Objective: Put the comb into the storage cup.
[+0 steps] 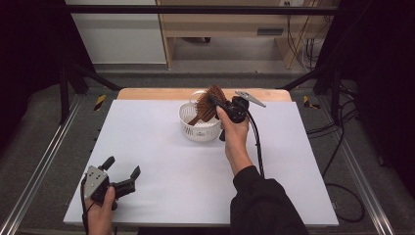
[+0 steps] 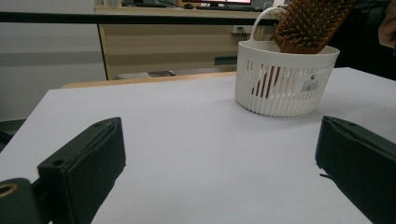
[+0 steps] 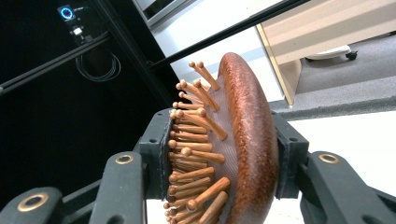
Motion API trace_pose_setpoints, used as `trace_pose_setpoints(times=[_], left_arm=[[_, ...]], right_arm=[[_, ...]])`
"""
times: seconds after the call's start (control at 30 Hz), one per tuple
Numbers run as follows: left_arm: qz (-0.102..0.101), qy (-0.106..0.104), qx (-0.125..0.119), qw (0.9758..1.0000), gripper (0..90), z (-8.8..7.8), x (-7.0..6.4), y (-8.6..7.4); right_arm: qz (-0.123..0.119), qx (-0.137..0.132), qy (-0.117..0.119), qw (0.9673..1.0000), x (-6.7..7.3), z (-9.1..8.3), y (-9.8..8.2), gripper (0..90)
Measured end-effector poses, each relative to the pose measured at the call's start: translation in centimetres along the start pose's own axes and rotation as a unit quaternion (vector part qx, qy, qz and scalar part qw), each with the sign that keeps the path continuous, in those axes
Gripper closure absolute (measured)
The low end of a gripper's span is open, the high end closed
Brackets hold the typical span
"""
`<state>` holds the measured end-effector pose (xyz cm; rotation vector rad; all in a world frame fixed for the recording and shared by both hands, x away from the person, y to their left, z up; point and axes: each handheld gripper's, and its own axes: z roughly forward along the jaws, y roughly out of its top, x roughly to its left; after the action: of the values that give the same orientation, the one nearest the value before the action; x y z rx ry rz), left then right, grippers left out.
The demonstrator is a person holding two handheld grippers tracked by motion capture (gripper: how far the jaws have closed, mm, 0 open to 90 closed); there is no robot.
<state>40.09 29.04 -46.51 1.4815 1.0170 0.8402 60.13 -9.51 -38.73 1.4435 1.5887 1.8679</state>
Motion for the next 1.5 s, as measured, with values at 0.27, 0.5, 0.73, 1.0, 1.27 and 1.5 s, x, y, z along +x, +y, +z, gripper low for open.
trace_pose_setpoints(times=[0.27,0.5,0.73,1.0,1.27,1.5], left_arm=[[0.002,-0.002,0.001,1.0,1.6,0.1,-0.2,0.0],[0.002,-0.001,0.001,1.0,1.6,0.1,-0.1,0.0],[0.002,-0.001,0.0,1.0,1.6,0.0,-0.1,0.0],[0.002,0.0,-0.001,1.0,1.6,0.0,0.0,0.0],[0.0,0.001,-0.001,1.0,1.6,0.0,0.1,0.0],[0.0,0.001,-0.001,1.0,1.6,0.0,0.1,0.0]], right_arm=[[-0.011,0.02,-0.004,0.9997,-0.3,-0.3,0.3,49.6],[-0.011,0.026,-0.005,0.9996,-0.5,-0.3,0.4,49.0],[-0.022,0.034,-0.011,0.9991,-0.8,-0.3,0.5,47.6],[-0.027,0.037,-0.016,0.9988,-1.0,-0.2,0.5,46.8],[-0.031,0.043,-0.016,0.9985,-1.2,-0.3,0.6,46.2],[-0.032,0.044,-0.016,0.9984,-1.3,-0.3,0.7,46.0]])
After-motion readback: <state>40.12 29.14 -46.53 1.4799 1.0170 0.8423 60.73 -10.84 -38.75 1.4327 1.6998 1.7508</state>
